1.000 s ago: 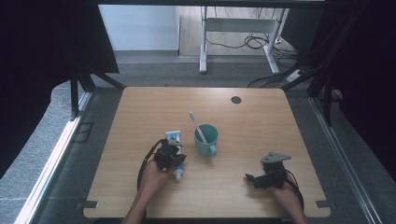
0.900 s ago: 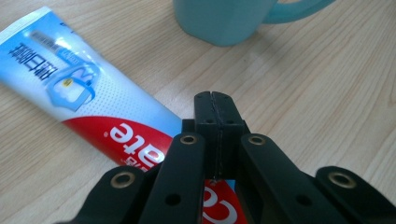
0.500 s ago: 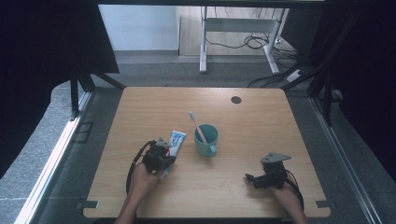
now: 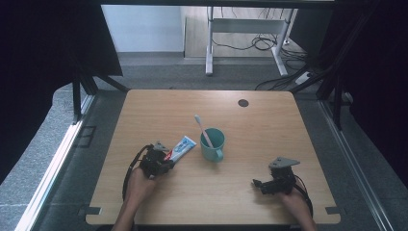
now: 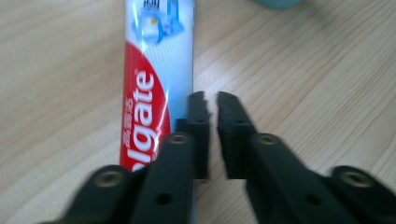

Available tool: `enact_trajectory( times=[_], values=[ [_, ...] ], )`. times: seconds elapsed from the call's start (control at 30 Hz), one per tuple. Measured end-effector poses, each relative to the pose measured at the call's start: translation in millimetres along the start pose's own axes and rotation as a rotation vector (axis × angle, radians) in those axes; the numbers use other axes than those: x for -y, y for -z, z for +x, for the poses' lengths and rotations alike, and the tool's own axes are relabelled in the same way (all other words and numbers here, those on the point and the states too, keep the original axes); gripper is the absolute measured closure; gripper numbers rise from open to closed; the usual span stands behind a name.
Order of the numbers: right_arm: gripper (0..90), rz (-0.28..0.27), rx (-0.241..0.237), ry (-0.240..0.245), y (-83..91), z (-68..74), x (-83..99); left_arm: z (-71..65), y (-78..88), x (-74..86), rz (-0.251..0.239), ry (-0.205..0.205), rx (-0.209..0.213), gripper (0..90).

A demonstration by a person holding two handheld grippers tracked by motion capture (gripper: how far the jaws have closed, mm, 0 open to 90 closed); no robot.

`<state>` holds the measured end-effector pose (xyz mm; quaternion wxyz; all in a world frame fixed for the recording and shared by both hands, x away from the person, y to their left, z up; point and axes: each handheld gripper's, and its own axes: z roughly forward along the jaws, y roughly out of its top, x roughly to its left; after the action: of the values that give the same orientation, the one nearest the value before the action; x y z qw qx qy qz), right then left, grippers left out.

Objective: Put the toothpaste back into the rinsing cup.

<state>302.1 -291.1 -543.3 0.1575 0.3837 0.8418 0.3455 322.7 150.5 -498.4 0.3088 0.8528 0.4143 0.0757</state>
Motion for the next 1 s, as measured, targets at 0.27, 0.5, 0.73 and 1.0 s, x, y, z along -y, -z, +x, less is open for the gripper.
enact_trajectory(
  times=[0.27,0.5,0.73,1.0],
  values=[
    [0.1,0.001,-0.001,-0.002,0.1,0.1,0.0,7.7,0.5,-15.2,0.064,0.0,-0.047,35.0],
    [0.1,0.001,-0.001,-0.002,0.1,0.1,0.0,18.7,-13.4,-25.3,0.207,0.016,-0.068,19.7],
    [0.1,0.002,-0.001,-0.002,0.1,0.1,0.0,25.8,-26.3,-35.3,0.327,0.02,-0.054,16.2],
    [0.1,0.003,-0.001,-0.001,0.3,0.0,0.0,24.1,-38.9,-50.4,0.446,-0.011,-0.049,23.3]
  ],
)
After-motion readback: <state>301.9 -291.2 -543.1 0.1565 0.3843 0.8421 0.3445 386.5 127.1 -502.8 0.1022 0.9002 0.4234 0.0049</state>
